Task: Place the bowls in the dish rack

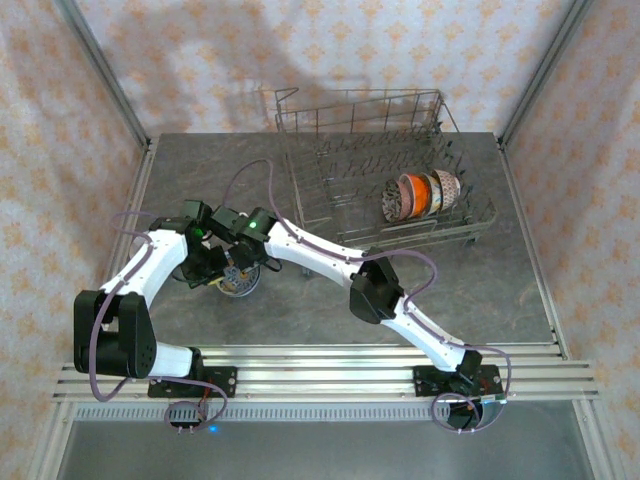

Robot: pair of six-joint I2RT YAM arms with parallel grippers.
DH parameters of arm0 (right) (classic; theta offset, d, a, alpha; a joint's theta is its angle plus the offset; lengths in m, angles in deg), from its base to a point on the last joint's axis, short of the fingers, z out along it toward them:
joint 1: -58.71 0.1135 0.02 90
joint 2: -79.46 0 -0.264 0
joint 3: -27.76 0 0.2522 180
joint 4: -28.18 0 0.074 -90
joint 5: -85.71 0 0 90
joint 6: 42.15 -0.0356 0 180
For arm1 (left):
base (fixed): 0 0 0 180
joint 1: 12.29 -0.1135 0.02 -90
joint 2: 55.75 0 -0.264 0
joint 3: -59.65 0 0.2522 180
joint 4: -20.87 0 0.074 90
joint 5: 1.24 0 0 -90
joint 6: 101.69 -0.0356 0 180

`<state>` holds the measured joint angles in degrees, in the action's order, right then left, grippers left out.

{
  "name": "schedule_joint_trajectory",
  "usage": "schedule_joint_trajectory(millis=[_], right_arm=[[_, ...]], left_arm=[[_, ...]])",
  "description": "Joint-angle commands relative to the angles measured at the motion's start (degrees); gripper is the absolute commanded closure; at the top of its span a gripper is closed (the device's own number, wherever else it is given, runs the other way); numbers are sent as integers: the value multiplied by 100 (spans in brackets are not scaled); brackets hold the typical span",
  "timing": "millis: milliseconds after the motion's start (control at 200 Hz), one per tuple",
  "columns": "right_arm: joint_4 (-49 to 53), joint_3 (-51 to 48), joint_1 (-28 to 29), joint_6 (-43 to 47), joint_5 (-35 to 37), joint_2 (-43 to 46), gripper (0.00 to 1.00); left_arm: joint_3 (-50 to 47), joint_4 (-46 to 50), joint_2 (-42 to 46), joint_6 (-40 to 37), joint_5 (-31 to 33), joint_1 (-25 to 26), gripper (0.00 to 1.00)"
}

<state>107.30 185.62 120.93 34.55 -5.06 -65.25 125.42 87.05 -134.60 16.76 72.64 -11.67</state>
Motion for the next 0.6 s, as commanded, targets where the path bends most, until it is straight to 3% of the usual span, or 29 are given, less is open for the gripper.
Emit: schedule_joint_trajectory(millis=[0,120,390,596], right_arm=[[376,132,10,91,447,150,93],[381,152,10,114,429,196,100],[274,176,-58,-47,-83,365,100],[157,181,-177,-111,-584,545,100]], left_arm=[[-19,92,176,47,64,-27,100],[66,158,251,61,70,-32,98],[619,516,605,57,145,-29,82],[1007,763,778,21,180,-27,79]])
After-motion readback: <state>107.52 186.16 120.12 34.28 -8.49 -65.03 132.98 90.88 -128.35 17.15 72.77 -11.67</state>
